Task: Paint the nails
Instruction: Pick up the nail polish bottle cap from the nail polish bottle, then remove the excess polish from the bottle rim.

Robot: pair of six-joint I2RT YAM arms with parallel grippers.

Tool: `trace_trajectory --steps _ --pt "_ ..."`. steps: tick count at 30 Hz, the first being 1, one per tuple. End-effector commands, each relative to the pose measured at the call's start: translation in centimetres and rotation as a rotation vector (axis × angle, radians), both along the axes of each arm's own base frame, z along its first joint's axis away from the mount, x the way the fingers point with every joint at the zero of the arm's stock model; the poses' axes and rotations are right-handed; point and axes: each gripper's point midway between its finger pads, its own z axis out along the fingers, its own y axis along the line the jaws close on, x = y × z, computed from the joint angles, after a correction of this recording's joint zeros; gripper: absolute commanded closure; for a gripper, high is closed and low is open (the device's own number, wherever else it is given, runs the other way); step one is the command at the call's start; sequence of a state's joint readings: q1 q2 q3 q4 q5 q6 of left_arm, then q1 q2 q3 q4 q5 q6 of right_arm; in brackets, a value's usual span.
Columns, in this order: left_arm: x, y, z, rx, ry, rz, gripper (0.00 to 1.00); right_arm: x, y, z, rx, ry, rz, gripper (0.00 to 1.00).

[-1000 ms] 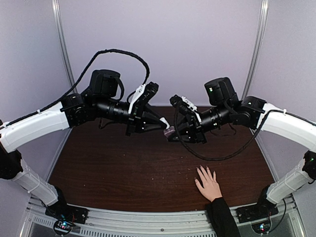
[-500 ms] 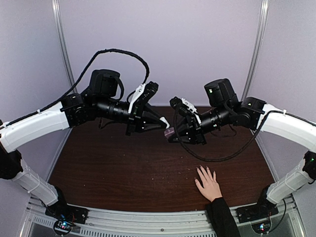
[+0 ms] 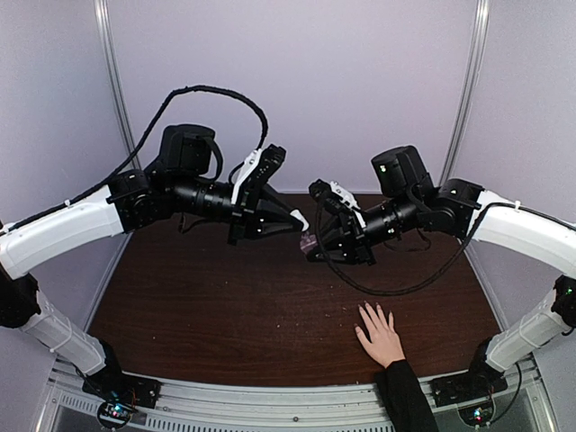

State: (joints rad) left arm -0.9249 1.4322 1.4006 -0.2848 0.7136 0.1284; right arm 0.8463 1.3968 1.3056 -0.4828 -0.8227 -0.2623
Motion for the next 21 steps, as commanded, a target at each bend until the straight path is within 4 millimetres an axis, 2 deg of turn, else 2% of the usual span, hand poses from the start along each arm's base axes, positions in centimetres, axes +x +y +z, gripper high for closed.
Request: trace_trajectory --steps 1,21 --pt "-0.97 0.25 2.28 -0.075 -0.040 -0.031 1.00 0.34 -0.12 0.57 0.014 -0.026 -0.028 1.00" --pt "-0.89 0.91 2.72 -0.086 -0.049 -0.017 1.00 -0.19 -0.62 0.74 0.038 -0.051 -0.013 1.00"
